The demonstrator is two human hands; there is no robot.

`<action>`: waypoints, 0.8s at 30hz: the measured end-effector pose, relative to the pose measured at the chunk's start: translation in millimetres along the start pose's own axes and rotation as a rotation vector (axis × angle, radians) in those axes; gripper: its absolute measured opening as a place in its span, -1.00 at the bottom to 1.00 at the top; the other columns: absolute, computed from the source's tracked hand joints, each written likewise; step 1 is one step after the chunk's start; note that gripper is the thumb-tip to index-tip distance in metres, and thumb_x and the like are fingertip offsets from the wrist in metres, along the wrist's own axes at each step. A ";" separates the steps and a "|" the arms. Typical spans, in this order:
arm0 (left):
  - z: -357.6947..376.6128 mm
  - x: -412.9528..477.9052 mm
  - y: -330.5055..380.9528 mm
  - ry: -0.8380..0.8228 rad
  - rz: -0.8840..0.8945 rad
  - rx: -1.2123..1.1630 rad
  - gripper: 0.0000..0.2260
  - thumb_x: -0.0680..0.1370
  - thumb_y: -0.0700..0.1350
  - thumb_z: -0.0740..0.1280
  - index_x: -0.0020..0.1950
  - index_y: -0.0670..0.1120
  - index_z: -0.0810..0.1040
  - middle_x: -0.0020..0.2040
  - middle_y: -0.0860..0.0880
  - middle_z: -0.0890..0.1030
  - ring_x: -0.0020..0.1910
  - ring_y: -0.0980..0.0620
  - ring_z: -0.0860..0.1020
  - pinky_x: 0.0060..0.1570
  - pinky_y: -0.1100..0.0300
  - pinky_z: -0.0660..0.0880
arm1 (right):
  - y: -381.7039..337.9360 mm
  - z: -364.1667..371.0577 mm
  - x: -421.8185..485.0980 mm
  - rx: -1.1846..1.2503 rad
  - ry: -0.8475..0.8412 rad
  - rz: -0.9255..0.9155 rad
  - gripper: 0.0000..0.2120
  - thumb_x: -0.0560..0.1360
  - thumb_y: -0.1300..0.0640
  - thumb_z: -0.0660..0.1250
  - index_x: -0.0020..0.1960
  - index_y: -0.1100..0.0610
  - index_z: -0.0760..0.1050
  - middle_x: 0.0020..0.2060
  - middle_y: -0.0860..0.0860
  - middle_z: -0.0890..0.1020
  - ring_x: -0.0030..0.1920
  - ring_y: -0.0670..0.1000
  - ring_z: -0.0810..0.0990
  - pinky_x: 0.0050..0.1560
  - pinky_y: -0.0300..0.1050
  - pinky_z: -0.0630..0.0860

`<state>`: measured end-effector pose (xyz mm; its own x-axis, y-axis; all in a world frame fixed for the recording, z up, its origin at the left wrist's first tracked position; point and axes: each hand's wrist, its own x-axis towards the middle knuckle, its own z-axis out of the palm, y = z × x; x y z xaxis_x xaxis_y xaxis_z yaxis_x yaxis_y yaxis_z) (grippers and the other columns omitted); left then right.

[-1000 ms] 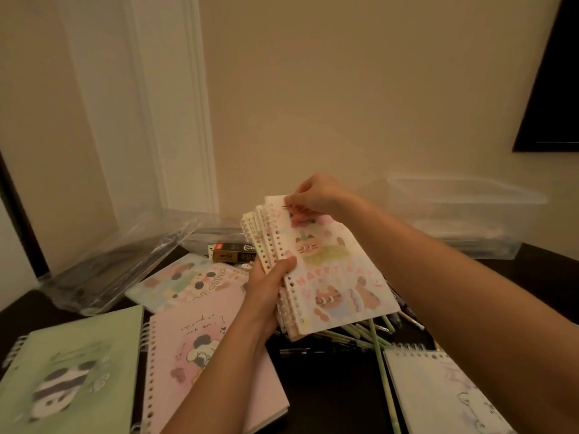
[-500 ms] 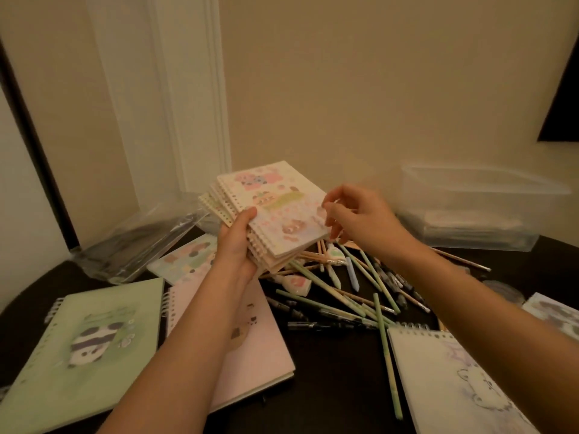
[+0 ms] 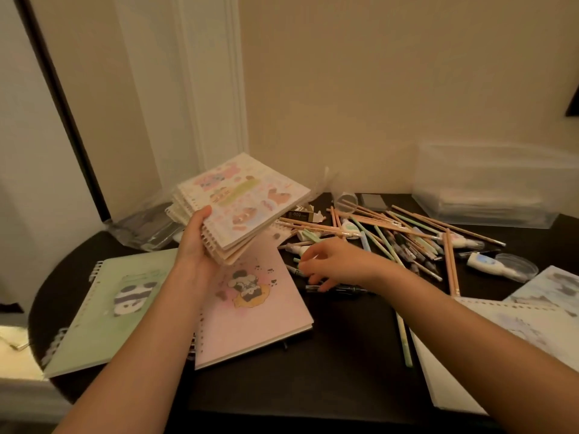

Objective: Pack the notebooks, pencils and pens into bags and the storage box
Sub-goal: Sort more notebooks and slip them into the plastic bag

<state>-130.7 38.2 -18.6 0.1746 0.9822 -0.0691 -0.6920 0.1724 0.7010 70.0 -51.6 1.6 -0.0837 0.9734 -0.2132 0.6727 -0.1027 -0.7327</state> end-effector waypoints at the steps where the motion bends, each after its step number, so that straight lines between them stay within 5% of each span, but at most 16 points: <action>1: -5.2 -1.7 -1.6 -0.005 -0.011 0.000 -0.74 0.59 -0.04 0.19 0.25 -0.05 0.44 -0.03 -0.10 0.69 -0.16 -0.08 0.68 -0.35 0.04 0.61 | 0.0 5.8 3.9 -0.020 -0.006 0.025 -0.70 0.57 0.05 0.27 0.26 0.12 0.45 0.06 0.03 0.56 -0.02 -0.08 0.59 -0.09 -0.24 0.58; 8: -13.5 -6.0 -14.0 -0.061 -0.039 -0.066 -0.82 0.59 -0.04 0.17 0.12 -0.05 0.48 -0.11 -0.10 0.70 -0.21 -0.08 0.68 -0.35 0.04 0.61 | -7.3 28.7 25.7 -0.010 0.103 0.063 -0.63 0.51 0.00 0.35 0.19 0.23 0.53 0.06 0.14 0.57 -0.16 -0.07 0.46 -0.07 -0.12 0.46; 12: -4.2 -5.6 -20.3 -0.076 -0.034 -0.061 -0.83 0.60 -0.04 0.17 0.09 -0.04 0.49 -0.14 -0.09 0.70 -0.22 -0.06 0.68 -0.37 0.05 0.61 | -8.9 32.7 35.6 0.138 0.162 0.094 -0.57 0.46 0.06 0.41 0.27 0.20 0.46 0.17 0.09 0.54 0.00 0.01 0.53 -0.03 -0.13 0.50; 17: 7.6 -4.8 -18.6 -0.130 -0.029 -0.063 -0.80 0.61 -0.04 0.13 0.10 -0.07 0.49 -0.14 -0.10 0.70 -0.23 -0.06 0.68 -0.34 0.05 0.62 | -11.3 9.6 25.3 0.355 0.111 0.044 -0.94 0.53 0.16 0.31 -0.07 0.14 0.53 -0.16 0.07 0.62 -0.23 -0.01 0.60 -0.22 -0.20 0.56; 24: 33.9 0.1 -13.3 -0.180 -0.027 -0.046 -0.78 0.60 -0.03 0.13 0.10 -0.07 0.50 -0.12 -0.10 0.70 -0.22 -0.06 0.68 -0.30 0.05 0.62 | 23.0 -46.8 -3.0 0.470 0.151 -0.013 -0.90 0.58 0.10 0.25 0.06 -0.01 0.51 -0.08 0.07 0.68 -0.19 0.01 0.67 -0.24 -0.13 0.62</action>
<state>-97.7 33.5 -3.9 0.3129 0.9488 0.0436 -0.7163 0.2056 0.6669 120.1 -47.2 15.6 0.0415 0.9904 -0.1316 0.2647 -0.1379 -0.9544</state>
